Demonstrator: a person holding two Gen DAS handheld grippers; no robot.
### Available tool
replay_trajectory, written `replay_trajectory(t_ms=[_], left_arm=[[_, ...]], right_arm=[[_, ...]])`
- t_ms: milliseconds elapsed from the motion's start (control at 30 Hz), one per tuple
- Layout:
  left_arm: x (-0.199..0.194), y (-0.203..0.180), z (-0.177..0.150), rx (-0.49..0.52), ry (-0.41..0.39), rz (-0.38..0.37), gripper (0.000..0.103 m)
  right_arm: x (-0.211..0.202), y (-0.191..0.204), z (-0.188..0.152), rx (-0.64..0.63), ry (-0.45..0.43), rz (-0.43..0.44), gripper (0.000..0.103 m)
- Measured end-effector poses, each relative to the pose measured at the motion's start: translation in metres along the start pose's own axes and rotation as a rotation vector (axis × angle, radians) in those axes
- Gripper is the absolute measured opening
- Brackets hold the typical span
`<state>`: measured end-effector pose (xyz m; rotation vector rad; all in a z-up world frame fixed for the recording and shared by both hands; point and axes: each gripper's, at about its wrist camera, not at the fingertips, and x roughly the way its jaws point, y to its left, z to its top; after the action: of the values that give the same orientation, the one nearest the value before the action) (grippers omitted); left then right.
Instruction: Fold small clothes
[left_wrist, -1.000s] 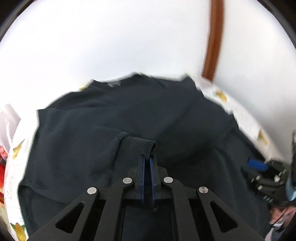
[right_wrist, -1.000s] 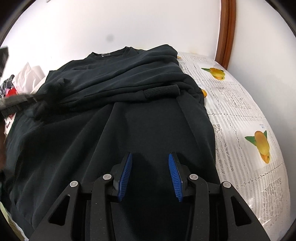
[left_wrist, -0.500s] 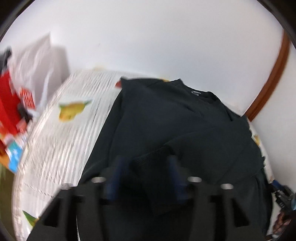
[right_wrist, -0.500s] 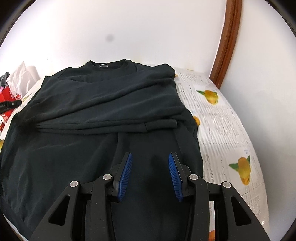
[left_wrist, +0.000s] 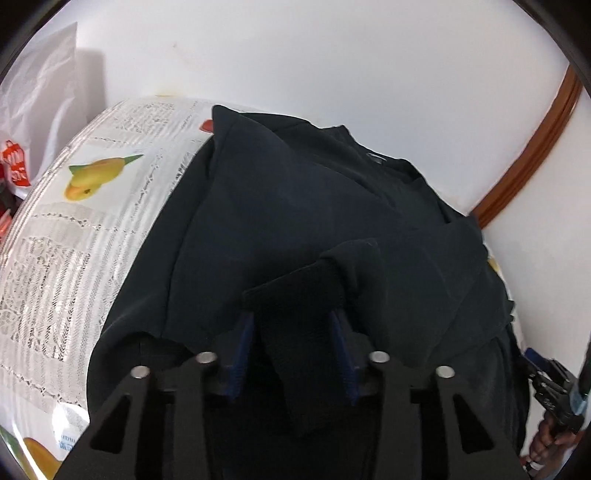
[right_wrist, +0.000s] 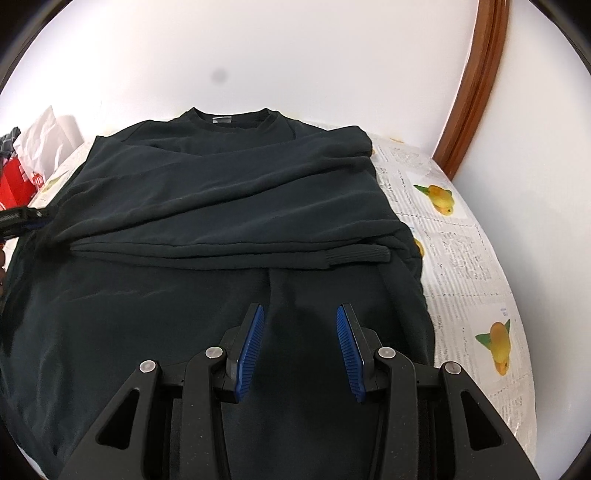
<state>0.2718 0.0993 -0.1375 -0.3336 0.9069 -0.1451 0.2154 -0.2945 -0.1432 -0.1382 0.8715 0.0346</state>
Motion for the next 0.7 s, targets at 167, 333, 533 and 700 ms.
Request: replay_trajectory(t_ms=[167,333,533,700], left_arm=[[-0.029,-0.011,0.007,0.034,-0.088,-0.017,0.007],[-0.054,-0.01,0.039,0.027,-0.178,0.017,0.007],[-0.018,0.0,0.053,0.053,-0.094,0.178,0.007],[0.001,0.008,0.039,0.054,-0.051,0.235,0.008]], right_arm=[[-0.002,0.003,0.013,0.003,-0.033,0.005,0.041],[0.002,-0.006,0.041,0.032,-0.101,-0.027,0.042],[0.032,-0.039,0.061,0.154,-0.114,-0.041,0.047],[0.08,-0.063,0.054,0.202,0.004,-0.093,0.047]])
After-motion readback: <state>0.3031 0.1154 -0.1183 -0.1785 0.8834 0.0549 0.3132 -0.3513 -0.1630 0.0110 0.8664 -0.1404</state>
